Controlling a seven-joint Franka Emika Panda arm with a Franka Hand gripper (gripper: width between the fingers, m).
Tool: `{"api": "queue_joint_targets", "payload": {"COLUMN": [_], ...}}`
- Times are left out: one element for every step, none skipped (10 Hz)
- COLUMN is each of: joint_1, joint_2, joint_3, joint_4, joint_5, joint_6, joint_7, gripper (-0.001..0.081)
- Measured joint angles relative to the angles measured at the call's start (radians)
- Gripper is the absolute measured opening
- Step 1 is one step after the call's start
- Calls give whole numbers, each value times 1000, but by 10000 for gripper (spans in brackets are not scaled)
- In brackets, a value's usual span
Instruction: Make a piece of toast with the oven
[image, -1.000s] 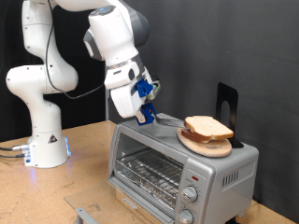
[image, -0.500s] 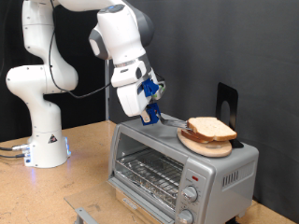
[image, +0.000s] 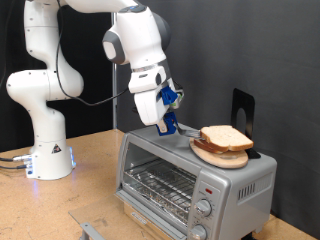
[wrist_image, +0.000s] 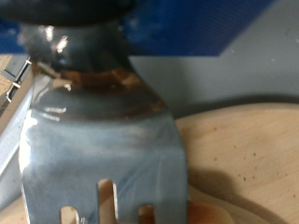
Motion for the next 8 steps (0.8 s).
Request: {"api": "queue_joint_targets", "payload": {"joint_1": [0,0,0,0,0,0,0,0], "joint_2": [11,21,32,42,51,62,71,81], "joint_3": [3,6,9,12,16,20,22,25], "joint_4": [13,25,37,48,57,67,76,85], "joint_5": [-4,-11,-21,-29,-38,-50,-59,-68], "joint_6": [-7,-15,-21,-26,-28,-28,-28,-28], "joint_7": [14,28,40,52,67,83,96,107], "gripper": [384,384,384,384,384,384,384,384]}}
